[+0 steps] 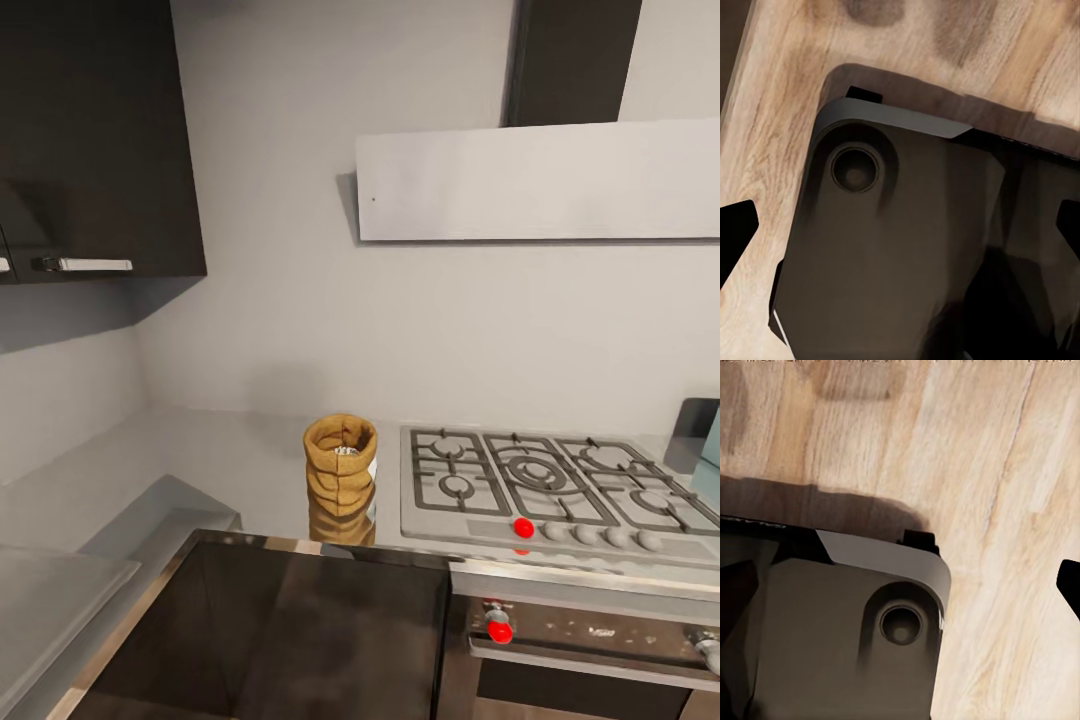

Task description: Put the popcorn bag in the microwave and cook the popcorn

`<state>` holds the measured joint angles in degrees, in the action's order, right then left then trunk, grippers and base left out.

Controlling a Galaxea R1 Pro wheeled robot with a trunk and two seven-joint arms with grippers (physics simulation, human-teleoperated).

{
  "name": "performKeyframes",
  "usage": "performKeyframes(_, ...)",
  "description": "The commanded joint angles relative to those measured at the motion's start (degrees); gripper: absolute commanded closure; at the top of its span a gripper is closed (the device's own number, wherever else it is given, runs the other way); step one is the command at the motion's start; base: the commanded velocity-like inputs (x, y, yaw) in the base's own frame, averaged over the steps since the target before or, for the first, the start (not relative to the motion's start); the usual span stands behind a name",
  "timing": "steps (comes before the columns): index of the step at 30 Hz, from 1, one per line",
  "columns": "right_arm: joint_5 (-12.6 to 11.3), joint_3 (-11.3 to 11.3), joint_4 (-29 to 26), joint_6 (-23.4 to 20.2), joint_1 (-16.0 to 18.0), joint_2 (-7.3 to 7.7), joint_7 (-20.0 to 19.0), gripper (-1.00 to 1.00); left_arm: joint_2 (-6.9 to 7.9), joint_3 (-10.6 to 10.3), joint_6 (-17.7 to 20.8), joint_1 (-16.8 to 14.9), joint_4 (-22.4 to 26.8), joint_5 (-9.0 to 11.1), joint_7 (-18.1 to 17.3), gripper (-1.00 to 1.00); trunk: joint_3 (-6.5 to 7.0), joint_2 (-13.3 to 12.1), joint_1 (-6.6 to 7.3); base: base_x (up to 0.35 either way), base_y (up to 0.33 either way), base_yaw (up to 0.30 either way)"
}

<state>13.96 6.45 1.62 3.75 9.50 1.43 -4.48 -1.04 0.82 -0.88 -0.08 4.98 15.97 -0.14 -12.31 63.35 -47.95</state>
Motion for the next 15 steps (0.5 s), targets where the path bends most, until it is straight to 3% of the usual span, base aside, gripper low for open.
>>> performKeyframes(1,0.49,0.48,0.06,0.36,0.08,0.01,-0.12,-1.00,-0.01,0.05,-0.09,-0.01,0.03,0.24,-0.03,-1.00,-0.07,0.05,0.00,0.000,0.000,0.000)
performKeyframes(6,0.55,0.80,-1.96,-0.26,0.08,-0.13,-0.33,-1.00,-0.01,0.08,-0.09,-0.01,0.03,0.25,0.03,-1.00,-0.07,0.05,0.00,0.000,0.000,0.000)
performKeyframes(10,0.62,0.71,-9.09,-0.53,0.08,-0.80,-0.92,-1.00,-0.01,0.01,-0.09,-0.01,-0.03,0.20,-0.02,-1.00,-0.07,0.05,0.00,0.000,0.000,0.000)
performKeyframes(13,0.60,0.66,-15.57,-4.40,0.08,-0.96,-1.03,-1.00,-0.01,-0.15,-0.09,-0.01,-0.05,0.20,-0.02,-1.00,-0.07,0.05,0.00,0.000,0.000,0.000)
performKeyframes(15,0.56,0.61,-21.45,-9.60,0.08,-1.42,-1.05,-1.00,-0.01,-0.30,-0.09,-0.01,-0.06,0.20,-0.03,-1.00,-0.07,0.05,0.00,0.000,0.000,0.000)
